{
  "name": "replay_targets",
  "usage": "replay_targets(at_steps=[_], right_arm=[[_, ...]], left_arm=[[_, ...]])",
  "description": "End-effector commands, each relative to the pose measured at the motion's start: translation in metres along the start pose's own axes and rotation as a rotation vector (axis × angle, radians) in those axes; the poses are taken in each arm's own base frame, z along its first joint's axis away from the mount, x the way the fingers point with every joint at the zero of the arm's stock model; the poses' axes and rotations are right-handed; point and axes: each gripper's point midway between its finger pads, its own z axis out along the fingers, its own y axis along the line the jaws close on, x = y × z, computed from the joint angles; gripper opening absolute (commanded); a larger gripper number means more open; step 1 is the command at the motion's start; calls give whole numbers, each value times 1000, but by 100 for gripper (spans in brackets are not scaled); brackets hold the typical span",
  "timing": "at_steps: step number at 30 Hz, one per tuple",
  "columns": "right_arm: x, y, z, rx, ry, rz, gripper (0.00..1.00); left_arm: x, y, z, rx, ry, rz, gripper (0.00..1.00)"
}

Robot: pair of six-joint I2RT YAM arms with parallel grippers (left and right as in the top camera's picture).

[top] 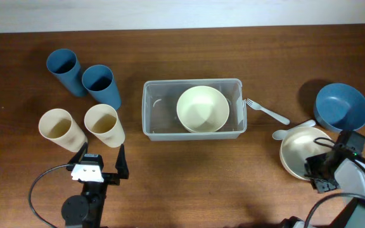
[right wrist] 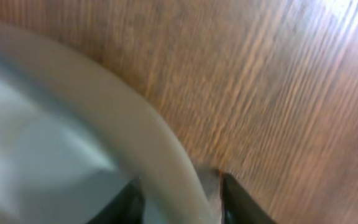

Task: Pack container
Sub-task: 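Move the right gripper to the near beige bowl and grasp its rim, then carry the near beige bowl and stack it into the first bowl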

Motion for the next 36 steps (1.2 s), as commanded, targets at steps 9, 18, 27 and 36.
replay_targets(at_steps=[9,18,27,36], right_arm=[[7,-1,11,4,45,-2,4],[2,30,-14,-112,93,-55,4],[-18,65,-86,-227,60,-243,4],[34,148,-197,-792,134,-758,4]], left_arm=[[1,0,0,5,-1,19,100],[1,0,0,5,-1,19,100],[1,0,0,5,-1,19,100],[1,0,0,5,-1,19,100]])
